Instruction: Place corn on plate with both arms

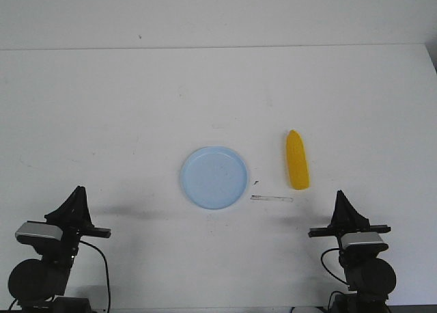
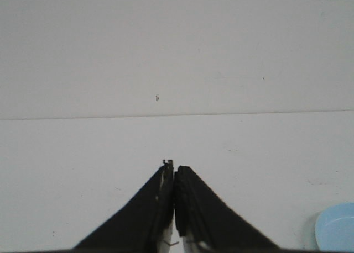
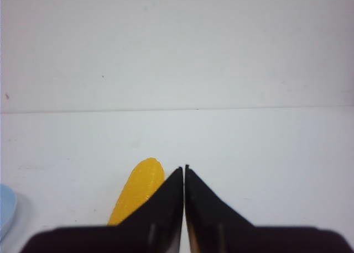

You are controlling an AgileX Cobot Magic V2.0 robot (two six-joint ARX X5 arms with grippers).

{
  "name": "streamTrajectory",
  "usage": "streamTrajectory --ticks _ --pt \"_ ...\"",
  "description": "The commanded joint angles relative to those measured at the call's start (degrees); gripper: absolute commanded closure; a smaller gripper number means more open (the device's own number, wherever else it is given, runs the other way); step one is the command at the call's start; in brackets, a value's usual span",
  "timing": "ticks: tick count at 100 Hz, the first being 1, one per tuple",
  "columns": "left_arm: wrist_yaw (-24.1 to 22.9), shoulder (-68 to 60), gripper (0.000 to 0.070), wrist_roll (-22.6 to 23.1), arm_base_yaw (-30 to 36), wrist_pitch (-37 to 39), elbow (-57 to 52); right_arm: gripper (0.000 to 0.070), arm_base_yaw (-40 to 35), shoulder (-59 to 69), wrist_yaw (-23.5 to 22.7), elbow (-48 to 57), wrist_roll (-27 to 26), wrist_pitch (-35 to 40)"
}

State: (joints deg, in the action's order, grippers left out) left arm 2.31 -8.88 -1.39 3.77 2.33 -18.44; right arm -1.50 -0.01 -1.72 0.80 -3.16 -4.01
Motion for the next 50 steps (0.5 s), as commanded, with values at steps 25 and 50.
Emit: streamTrajectory --ticks 25,50 --pt "0.0 0.1 0.0699 0.5 -0.1 0.6 -0.6 0.0697 -0.1 0.1 0.1 -0.1 0.2 -0.7" --pt "0.0 0.1 0.0699 0.5 -0.1 0.6 -0.6 0.0697 -0.1 0.1 0.3 -0.1 0.3 -1.4"
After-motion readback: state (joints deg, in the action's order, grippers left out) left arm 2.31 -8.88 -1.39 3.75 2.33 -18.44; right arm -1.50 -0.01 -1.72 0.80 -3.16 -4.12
